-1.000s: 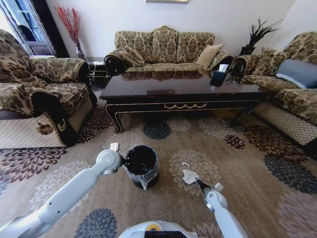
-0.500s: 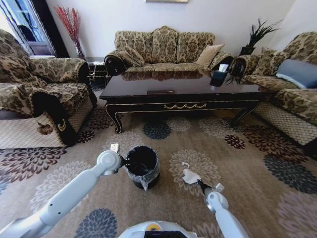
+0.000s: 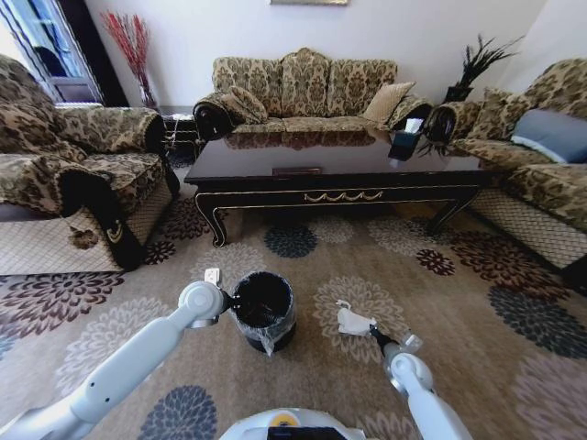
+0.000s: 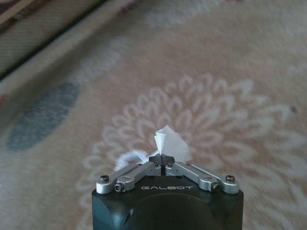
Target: Move to the front of the table and pick up the trash from the floor, then place it into the trash bin.
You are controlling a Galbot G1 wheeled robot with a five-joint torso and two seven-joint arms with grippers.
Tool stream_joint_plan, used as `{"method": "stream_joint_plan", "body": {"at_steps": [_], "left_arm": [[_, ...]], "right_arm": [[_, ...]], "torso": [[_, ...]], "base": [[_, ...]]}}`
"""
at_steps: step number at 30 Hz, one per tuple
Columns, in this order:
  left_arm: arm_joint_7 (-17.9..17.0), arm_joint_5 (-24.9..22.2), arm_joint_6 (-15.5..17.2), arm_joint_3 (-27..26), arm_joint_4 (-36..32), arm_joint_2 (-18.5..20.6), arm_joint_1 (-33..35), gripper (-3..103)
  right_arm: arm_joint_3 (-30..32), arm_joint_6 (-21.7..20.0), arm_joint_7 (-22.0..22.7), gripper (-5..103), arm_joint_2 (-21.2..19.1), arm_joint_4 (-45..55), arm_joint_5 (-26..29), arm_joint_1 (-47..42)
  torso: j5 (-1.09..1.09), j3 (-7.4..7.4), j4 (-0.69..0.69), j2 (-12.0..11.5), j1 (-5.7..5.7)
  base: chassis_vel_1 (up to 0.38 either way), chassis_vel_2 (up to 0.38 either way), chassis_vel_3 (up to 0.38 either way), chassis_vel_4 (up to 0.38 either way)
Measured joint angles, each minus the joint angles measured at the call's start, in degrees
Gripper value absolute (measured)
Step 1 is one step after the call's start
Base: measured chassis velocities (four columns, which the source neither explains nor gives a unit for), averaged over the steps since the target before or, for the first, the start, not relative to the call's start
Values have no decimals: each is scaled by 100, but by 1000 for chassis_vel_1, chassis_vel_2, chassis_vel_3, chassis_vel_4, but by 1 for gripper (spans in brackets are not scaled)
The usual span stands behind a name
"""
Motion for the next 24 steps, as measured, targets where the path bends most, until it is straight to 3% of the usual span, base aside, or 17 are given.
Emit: {"method": "stream_joint_plan", "body": {"at_steps": [5, 16, 24], "left_arm": [[0, 45, 0, 117, 0, -93, -44, 0], [0, 84, 0, 544, 158, -324, -326, 0], [0, 83, -1, 881, 294, -555, -583, 0]], "right_arm": [[72, -10, 18, 0, -221, 608, -182, -202], [363, 243, -261, 0, -754, 1529, -1146, -683], [718, 252, -249, 0, -1159, 2530, -1348, -1054]], "torso": [[-1, 0, 1, 0, 0], [0, 0, -1, 0, 0], [0, 0, 0, 0, 0]], "base": [[0, 0, 0, 0], [0, 0, 0, 0], [0, 0, 0, 0]]}}
